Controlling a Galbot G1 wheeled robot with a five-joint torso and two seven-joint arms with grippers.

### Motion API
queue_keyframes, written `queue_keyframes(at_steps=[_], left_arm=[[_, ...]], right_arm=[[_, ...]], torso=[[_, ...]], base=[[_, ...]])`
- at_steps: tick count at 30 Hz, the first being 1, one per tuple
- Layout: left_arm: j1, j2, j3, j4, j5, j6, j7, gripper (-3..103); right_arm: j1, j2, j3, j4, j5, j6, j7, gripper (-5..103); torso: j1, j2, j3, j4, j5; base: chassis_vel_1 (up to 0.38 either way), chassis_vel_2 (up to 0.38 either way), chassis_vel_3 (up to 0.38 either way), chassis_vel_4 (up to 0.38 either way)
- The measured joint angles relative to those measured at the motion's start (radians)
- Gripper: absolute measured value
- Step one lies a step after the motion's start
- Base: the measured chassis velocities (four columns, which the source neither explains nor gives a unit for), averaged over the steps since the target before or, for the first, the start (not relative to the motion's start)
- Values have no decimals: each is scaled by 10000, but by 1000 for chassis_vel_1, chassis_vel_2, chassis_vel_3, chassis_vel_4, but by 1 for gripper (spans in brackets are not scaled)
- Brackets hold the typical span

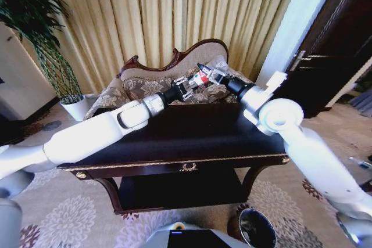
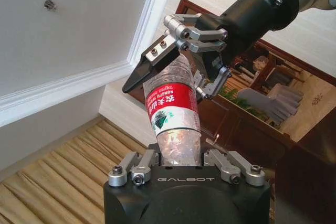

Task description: Move to the front of the table and place the trash on the table into the trash bin.

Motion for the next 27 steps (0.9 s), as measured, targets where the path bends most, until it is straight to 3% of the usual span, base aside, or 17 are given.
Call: queue_keyframes(at_steps=[5,14,16,17,18,23,27], left_arm=[[1,17,35,-1,-17,-4,-14,32],[-103,-27,238,-35,-43,-27,96,31],[-119,-44,243,-56,-42,28,107,31],[-120,-75,236,-112,-44,167,98,30],[-120,-75,236,-112,-44,167,98,30],[-90,-76,213,-265,-174,444,82,52],[-90,-2,83,-424,-527,625,86,63]], right_arm=[[3,27,0,-43,-40,16,7,102],[-183,3,219,-86,-144,161,75,67],[-240,-17,271,-76,-153,168,39,67],[-343,-54,360,-58,-167,176,-43,58],[-343,-54,360,-58,-167,176,-43,58],[-676,-165,556,82,-254,259,-289,45],[-695,-141,610,131,-238,271,-286,38]], torso=[[-1,1,0,3,-3],[0,1,-1,1,-2],[0,0,0,2,-2],[0,1,0,2,-2],[0,1,0,2,-2],[0,0,0,-1,-1],[0,0,0,2,-2]], base=[[0,0,0,0],[0,0,0,0],[0,0,0,0],[0,0,0,0],[0,0,0,0],[0,0,0,0],[0,0,0,0]])
